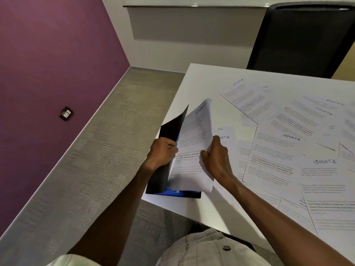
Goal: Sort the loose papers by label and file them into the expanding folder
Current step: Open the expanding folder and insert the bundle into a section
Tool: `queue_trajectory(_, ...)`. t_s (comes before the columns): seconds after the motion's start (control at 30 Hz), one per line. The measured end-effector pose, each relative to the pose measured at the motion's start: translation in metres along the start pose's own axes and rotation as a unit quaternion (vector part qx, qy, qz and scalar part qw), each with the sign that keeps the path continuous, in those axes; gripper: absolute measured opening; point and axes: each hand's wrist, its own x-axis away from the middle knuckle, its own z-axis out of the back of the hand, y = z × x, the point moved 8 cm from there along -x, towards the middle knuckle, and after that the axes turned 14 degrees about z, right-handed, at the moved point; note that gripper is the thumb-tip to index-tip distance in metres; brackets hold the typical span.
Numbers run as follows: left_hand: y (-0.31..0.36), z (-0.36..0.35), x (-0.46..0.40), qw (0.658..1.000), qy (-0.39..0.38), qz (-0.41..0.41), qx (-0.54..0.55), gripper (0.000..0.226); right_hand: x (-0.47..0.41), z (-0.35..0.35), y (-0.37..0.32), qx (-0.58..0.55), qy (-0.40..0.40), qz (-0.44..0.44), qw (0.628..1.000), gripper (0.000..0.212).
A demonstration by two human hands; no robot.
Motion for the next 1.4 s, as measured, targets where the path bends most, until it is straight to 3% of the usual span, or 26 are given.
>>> queue_trajectory(0.2, 0.005, 0.017, 0.011, 1.0, 0.022, -0.021, 0.006, 0.045, -0.017, -0.032, -0.013, 0.0, -0.016, -0.005, 1.0, 0.028)
queue_trajectory(0.33, -0.001, 0.017, 0.008, 1.0, 0.015, -0.002, 0.004, 0.024, -0.025, -0.064, -0.023, -0.01, -0.084, -0.032, 0.996, 0.033)
queue_trajectory(0.53, -0.003, 0.017, 0.008, 1.0, 0.021, 0.004, -0.004, 0.019, -0.031, -0.094, -0.014, 0.057, -0.174, -0.034, 0.982, 0.029)
queue_trajectory(0.6, 0.0, 0.016, 0.01, 1.0, 0.02, -0.003, -0.007, 0.019, -0.031, -0.104, -0.009, 0.058, -0.184, -0.035, 0.981, 0.033)
queue_trajectory(0.7, 0.003, 0.017, 0.011, 0.999, 0.033, -0.021, -0.01, 0.037, -0.026, -0.119, -0.011, 0.055, -0.194, -0.026, 0.979, 0.037)
queue_trajectory(0.97, -0.009, 0.016, 0.009, 0.998, 0.036, -0.022, -0.045, 0.032, -0.018, -0.14, -0.012, 0.033, -0.204, -0.018, 0.978, 0.031)
queue_trajectory(1.1, -0.005, 0.015, 0.012, 0.998, 0.039, -0.02, -0.049, 0.039, -0.022, -0.097, -0.018, 0.074, -0.121, 0.011, 0.99, 0.029)
queue_trajectory(1.17, -0.005, 0.011, 0.01, 0.997, 0.042, -0.009, -0.062, 0.035, -0.022, -0.06, -0.013, 0.101, -0.036, 0.033, 0.994, 0.023)
queue_trajectory(1.23, -0.004, 0.004, 0.008, 0.997, 0.035, -0.004, -0.069, 0.026, -0.02, -0.036, 0.008, 0.117, -0.006, 0.015, 0.993, 0.02)
queue_trajectory(1.4, 0.006, -0.021, 0.007, 0.995, 0.022, -0.01, -0.096, 0.028, -0.009, -0.059, 0.062, 0.155, -0.211, -0.01, 0.965, 0.044)
